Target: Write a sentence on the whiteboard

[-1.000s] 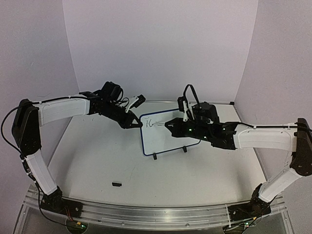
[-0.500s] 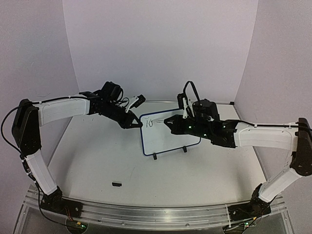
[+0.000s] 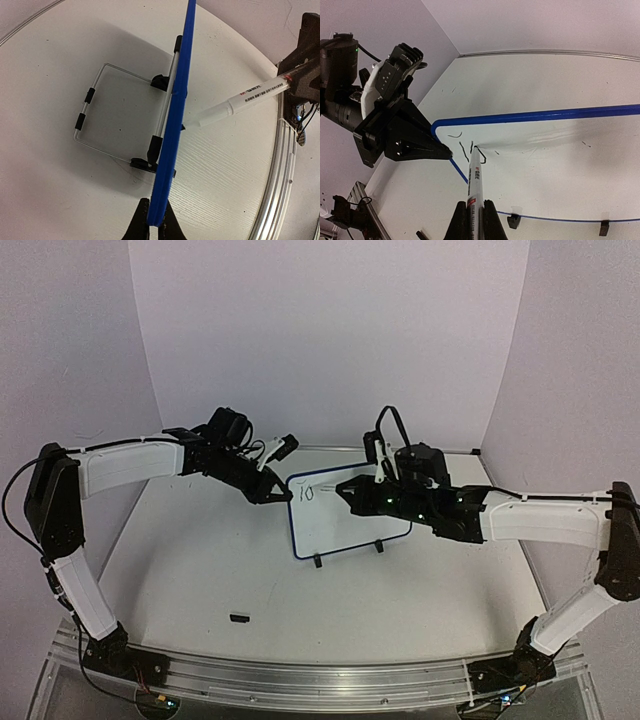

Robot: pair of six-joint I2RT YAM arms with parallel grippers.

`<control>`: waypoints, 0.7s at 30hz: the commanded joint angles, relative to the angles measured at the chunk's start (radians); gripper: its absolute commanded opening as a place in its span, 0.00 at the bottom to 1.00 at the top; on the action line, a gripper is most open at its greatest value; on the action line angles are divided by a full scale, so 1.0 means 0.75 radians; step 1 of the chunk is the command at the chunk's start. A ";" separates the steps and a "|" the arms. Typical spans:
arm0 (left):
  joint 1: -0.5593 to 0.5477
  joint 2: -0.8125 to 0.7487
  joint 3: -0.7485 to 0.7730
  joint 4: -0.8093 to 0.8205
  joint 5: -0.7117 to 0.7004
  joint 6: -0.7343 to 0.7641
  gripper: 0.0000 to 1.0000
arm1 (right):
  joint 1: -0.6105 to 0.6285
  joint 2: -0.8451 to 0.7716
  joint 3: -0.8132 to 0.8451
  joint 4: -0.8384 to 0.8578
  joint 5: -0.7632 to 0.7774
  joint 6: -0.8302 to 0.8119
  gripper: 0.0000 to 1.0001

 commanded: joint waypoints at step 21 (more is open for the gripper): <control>-0.012 0.011 0.042 -0.032 -0.047 0.041 0.00 | -0.046 -0.118 -0.096 0.074 -0.096 0.038 0.00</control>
